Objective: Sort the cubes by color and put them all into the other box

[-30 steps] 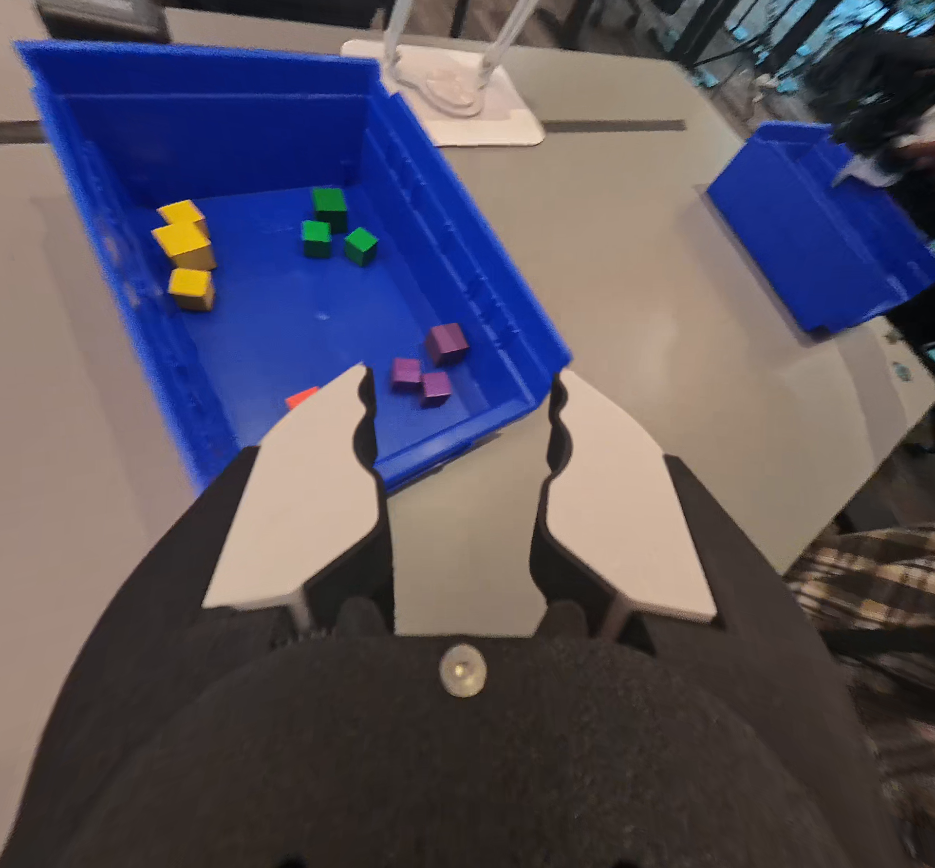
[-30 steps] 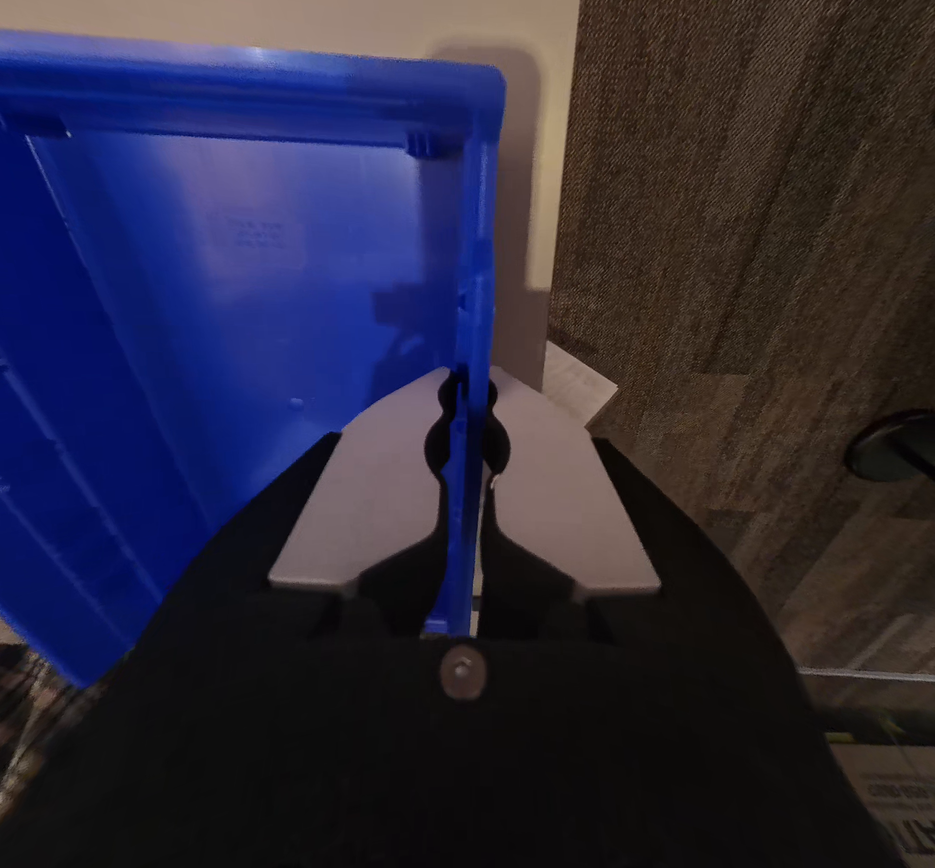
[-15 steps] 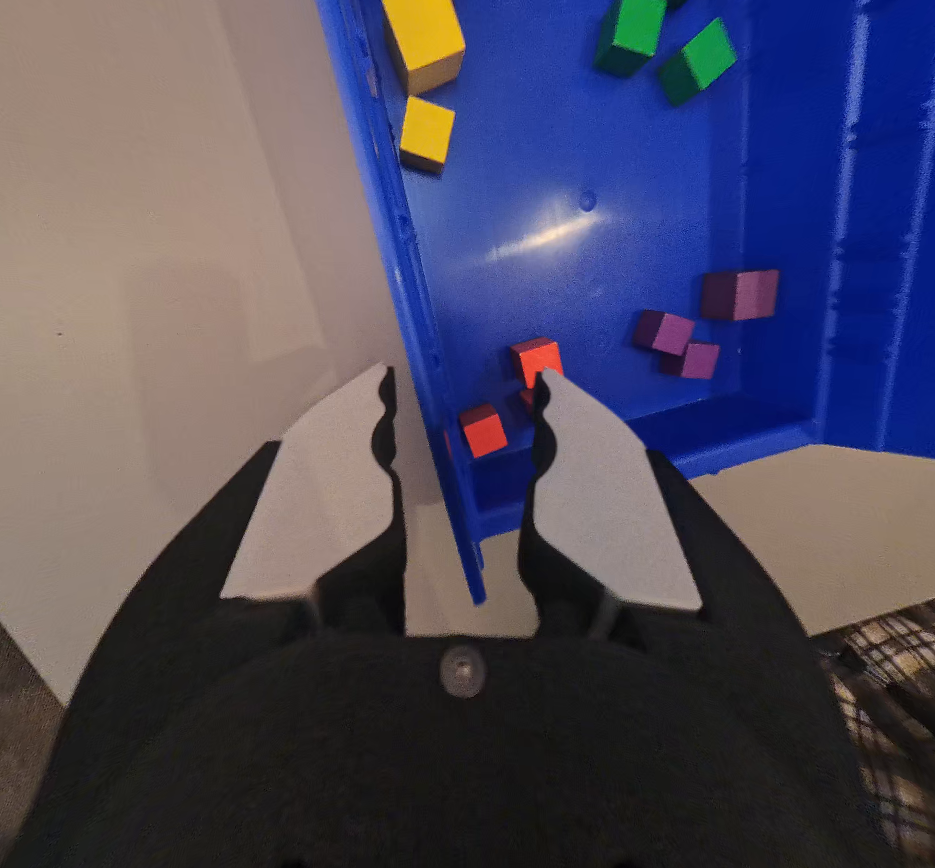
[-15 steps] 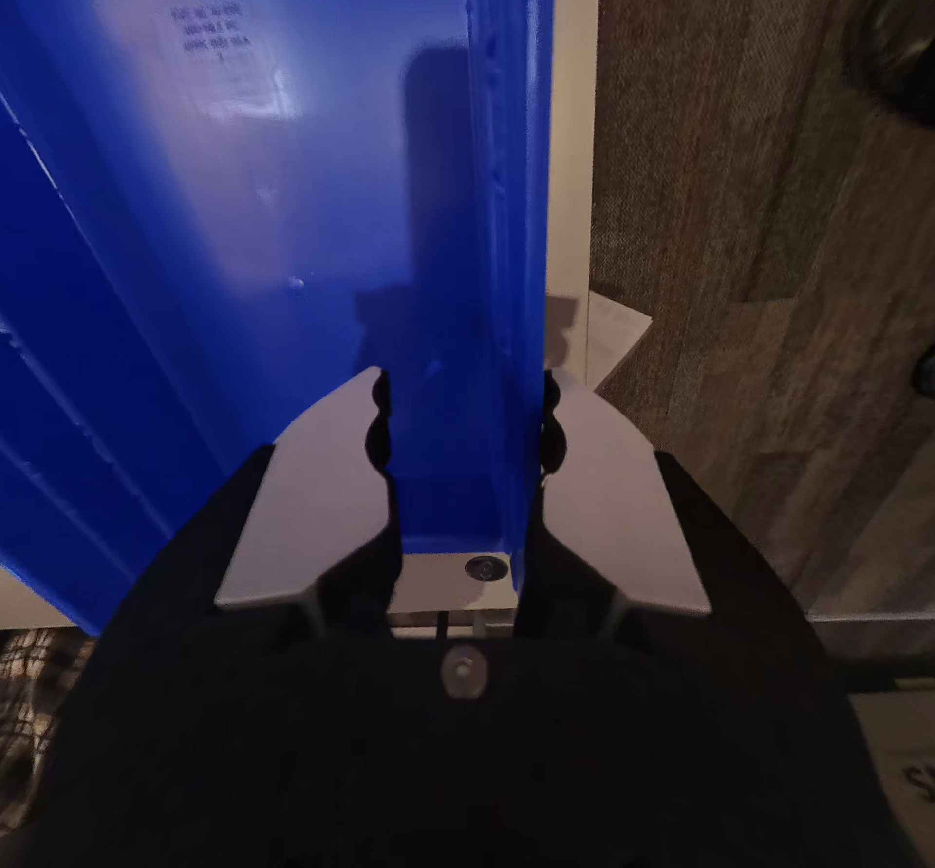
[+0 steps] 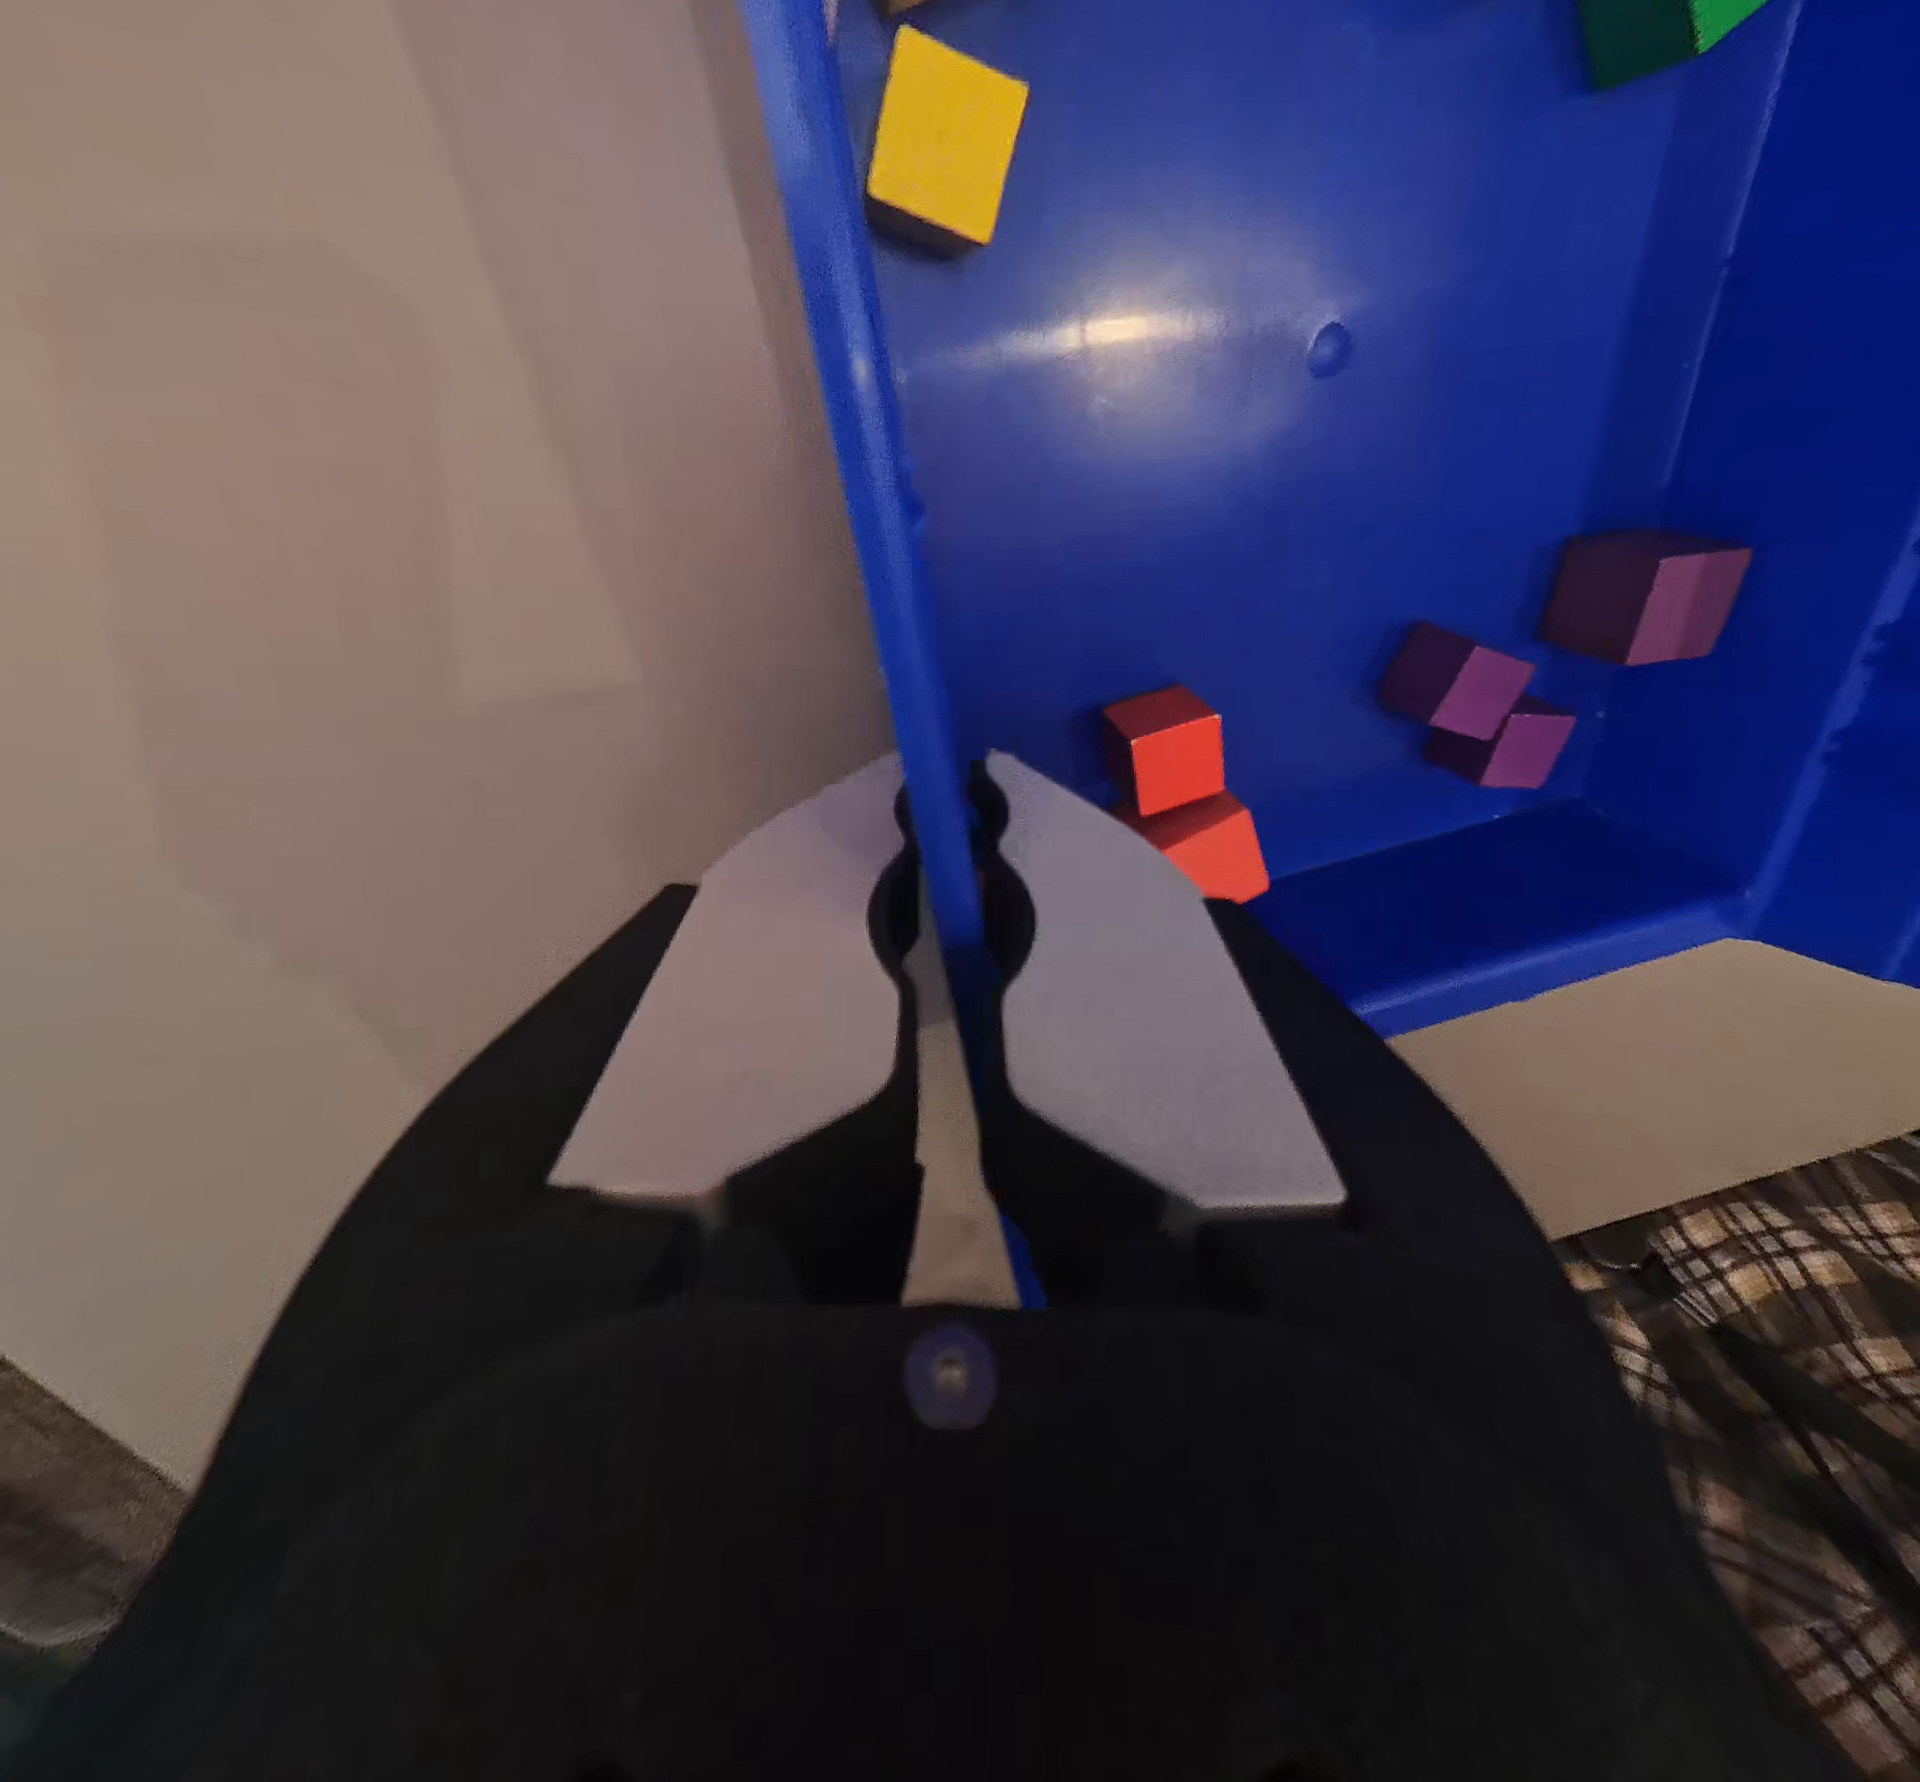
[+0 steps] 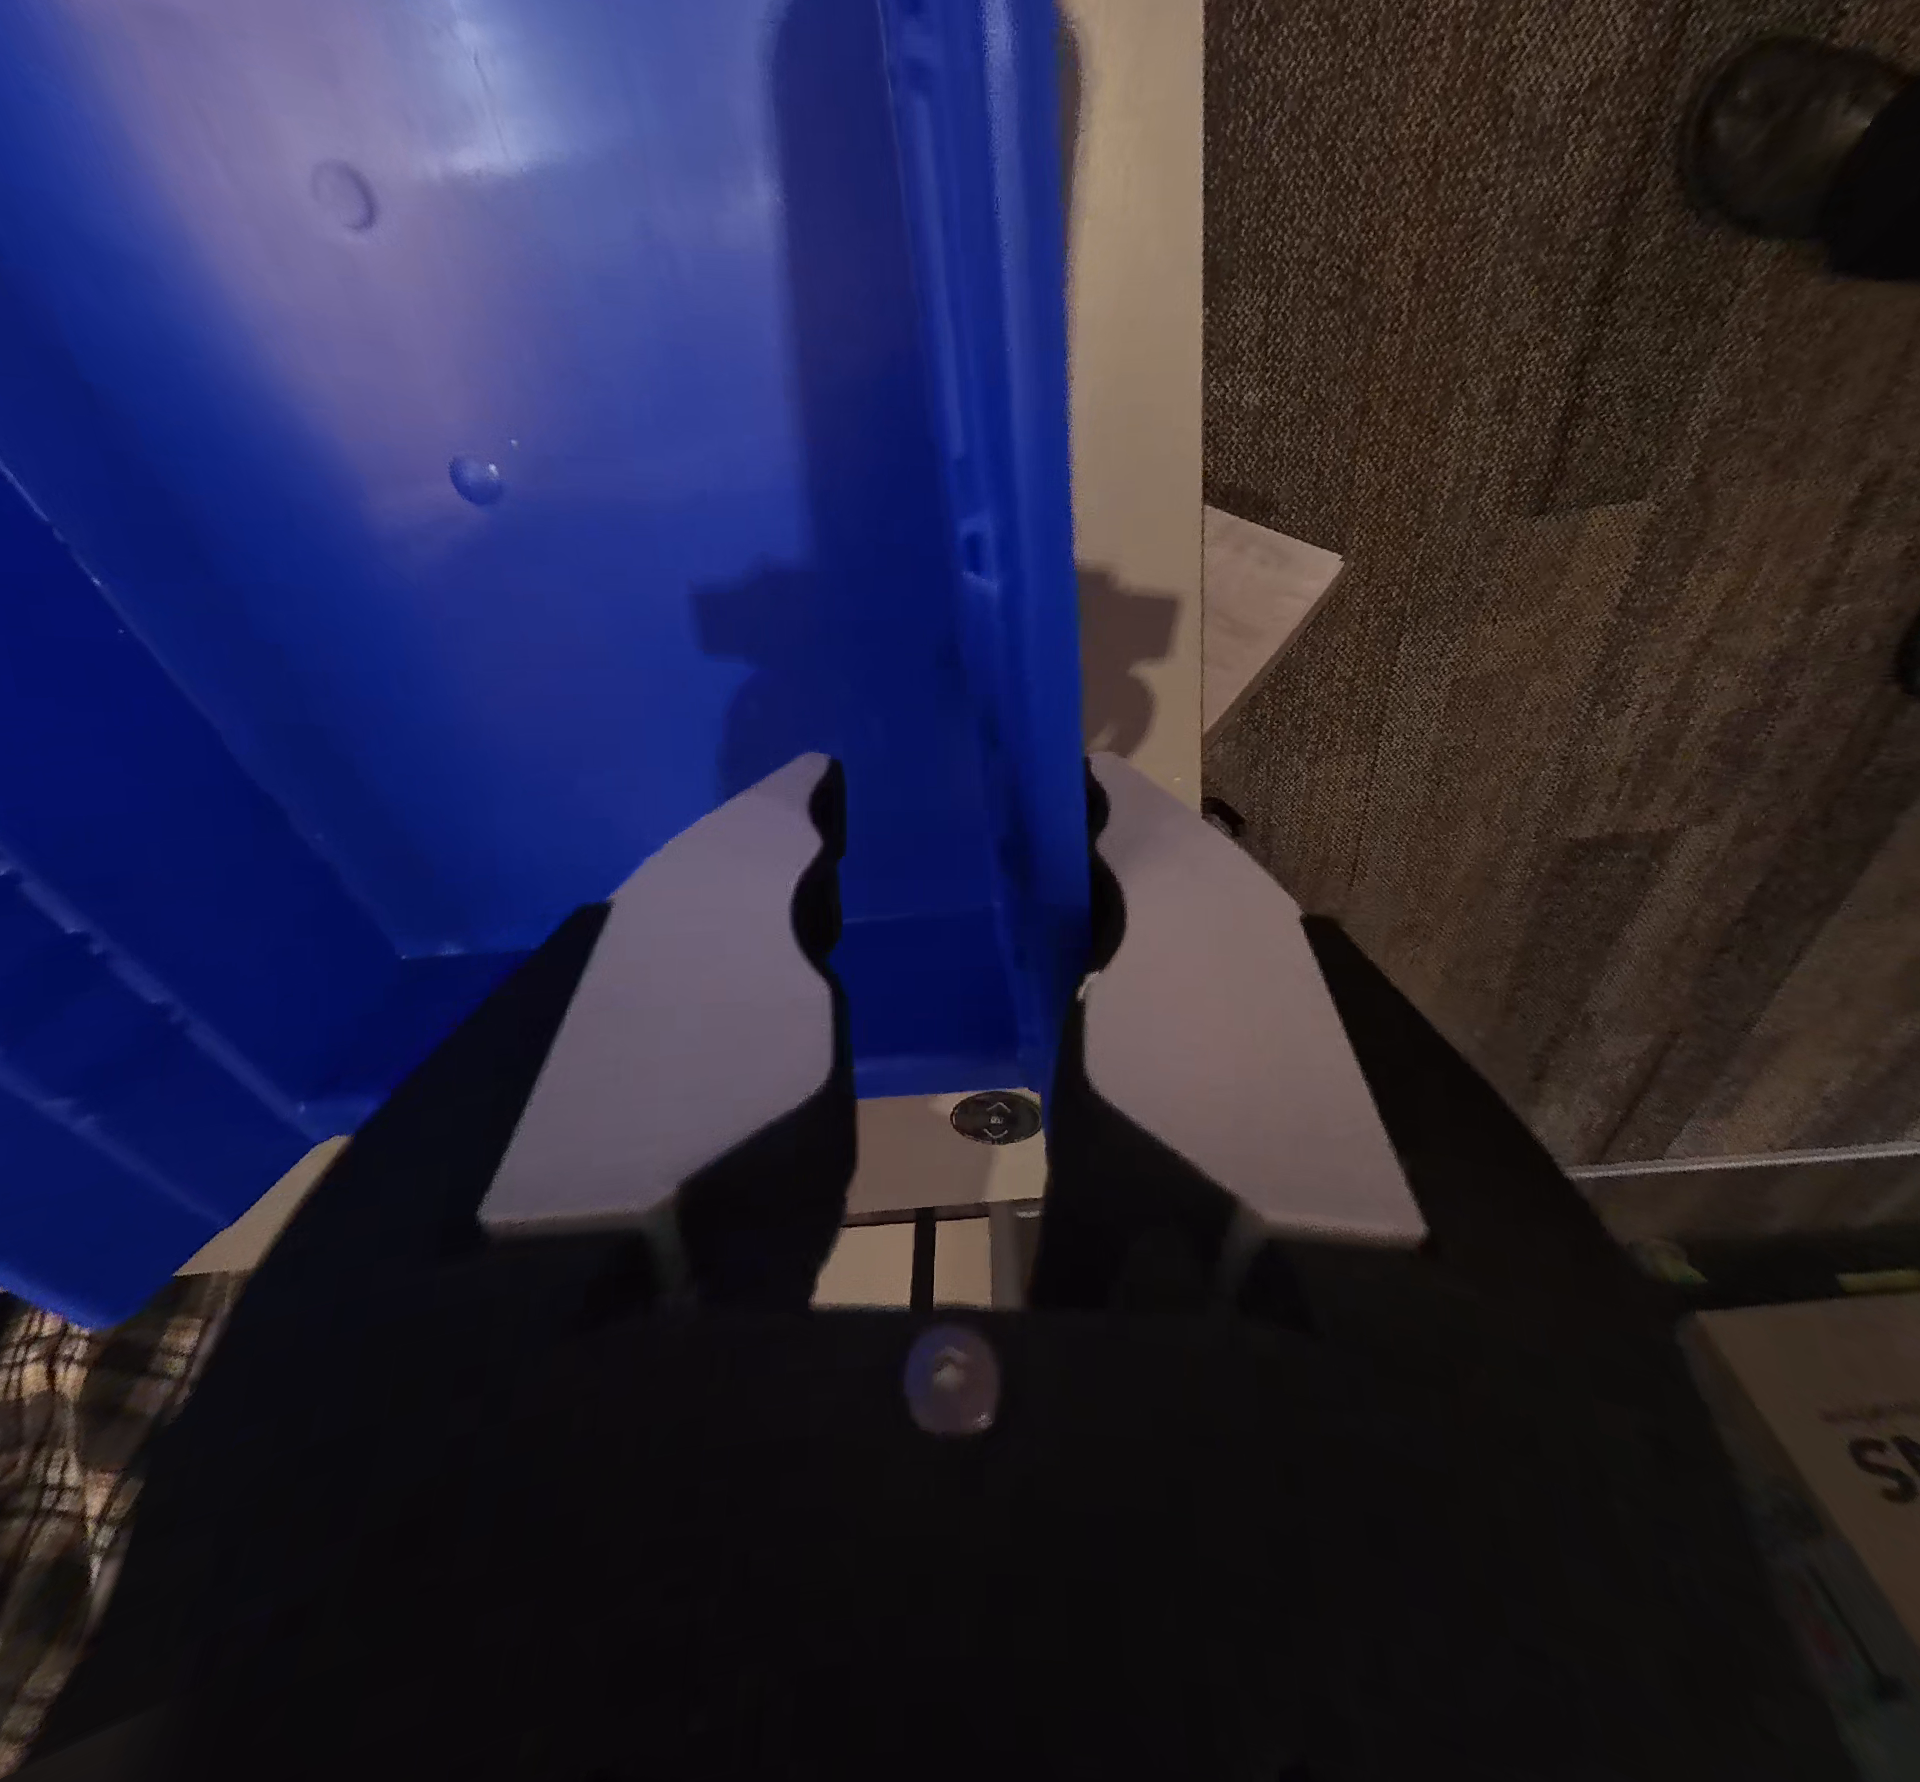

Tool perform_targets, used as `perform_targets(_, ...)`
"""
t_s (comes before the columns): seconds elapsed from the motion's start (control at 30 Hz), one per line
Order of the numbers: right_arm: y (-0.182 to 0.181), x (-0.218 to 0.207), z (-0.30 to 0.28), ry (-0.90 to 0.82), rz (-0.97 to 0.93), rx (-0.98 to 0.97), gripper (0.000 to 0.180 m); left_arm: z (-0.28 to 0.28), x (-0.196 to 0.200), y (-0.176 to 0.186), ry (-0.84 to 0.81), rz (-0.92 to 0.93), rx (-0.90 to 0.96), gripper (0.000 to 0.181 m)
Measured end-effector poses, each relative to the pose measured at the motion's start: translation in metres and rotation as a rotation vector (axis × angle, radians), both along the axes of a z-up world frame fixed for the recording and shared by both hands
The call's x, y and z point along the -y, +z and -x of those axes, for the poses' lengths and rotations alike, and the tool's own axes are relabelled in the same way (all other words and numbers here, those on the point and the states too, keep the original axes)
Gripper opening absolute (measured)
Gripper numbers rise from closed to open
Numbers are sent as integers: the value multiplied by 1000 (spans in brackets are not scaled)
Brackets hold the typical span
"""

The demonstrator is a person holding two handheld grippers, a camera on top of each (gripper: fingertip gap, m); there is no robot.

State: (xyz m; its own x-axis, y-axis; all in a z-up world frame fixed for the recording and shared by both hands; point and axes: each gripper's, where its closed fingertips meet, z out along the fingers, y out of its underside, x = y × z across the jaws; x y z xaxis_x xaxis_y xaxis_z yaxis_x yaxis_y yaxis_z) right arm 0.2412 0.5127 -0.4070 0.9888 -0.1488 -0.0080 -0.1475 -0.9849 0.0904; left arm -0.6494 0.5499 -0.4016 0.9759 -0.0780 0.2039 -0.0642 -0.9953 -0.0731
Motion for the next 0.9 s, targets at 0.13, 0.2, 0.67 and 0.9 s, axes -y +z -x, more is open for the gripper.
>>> perform_targets(0.13,-1,1,-10,3,-2,29,12,6,1,0,40,2,40,6)
perform_targets(0.2,-1,0,-7,-32,-22,-20,8,15,5,0,43,3,18,6)
perform_targets(0.67,-1,0,-6,-26,-43,-55,6,128,69,1,185,-9,-65,5)
perform_targets(0.9,-2,-1,-6,-31,-56,-55,6,171,89,1,262,-29,-67,5)
